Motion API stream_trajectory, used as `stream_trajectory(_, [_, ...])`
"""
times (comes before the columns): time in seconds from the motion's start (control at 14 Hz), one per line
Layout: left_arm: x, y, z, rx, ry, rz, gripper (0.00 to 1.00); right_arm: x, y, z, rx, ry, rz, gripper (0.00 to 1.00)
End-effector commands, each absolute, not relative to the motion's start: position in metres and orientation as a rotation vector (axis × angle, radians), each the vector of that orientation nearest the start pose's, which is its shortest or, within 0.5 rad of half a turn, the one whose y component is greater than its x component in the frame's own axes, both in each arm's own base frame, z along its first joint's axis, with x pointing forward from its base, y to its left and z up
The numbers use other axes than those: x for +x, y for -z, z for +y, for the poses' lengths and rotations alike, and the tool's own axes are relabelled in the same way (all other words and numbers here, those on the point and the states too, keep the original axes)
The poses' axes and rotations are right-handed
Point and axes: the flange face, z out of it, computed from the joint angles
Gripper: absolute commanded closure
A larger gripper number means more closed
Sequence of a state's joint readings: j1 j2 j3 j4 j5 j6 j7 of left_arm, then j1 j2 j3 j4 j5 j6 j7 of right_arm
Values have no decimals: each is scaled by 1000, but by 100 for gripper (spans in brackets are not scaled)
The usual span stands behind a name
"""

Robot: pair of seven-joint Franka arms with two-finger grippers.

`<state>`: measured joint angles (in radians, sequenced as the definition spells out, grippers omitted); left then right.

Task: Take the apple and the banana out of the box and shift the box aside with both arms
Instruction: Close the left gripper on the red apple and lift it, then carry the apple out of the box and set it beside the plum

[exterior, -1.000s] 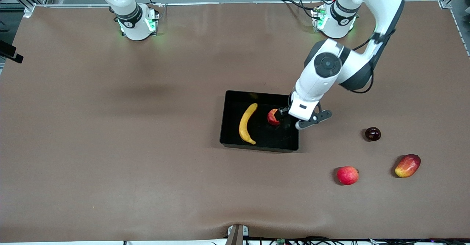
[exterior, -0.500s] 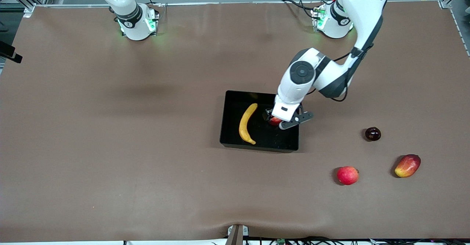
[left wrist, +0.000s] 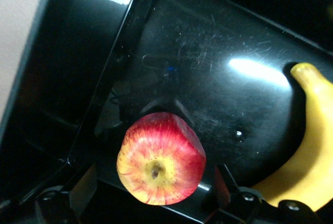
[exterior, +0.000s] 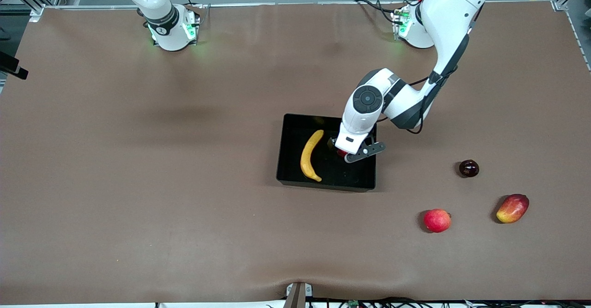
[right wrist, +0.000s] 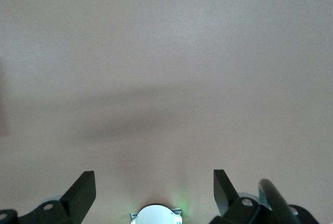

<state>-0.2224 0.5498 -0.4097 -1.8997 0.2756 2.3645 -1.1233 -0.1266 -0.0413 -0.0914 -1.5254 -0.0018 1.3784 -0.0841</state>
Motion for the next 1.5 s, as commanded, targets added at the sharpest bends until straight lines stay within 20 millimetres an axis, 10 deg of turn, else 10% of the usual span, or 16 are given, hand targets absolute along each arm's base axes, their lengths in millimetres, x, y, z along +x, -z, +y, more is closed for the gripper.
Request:
stream_trajectory(0.0, [511, -221, -368, -3073, -7, -515, 0, 506, -652, -119, -3086, -162, 213, 0])
stream_trajectory(0.21, [510, -214, -366, -3054, 24, -462, 8, 507, -652, -119, -3074, -161, 214, 0])
stream_trajectory(0.71, [528, -232, -368, -3066, 77, -463, 96, 507, -652, -119, -3072, -158, 213, 0])
stream_trajectory(1.21, [572, -376, -369, -2970, 132, -545, 100, 507, -652, -118, -3067, -154, 214, 0])
stream_trajectory(1.43, [595, -402, -329, -2966, 127, -428, 100, 508, -652, -117, -3063, -153, 210, 0])
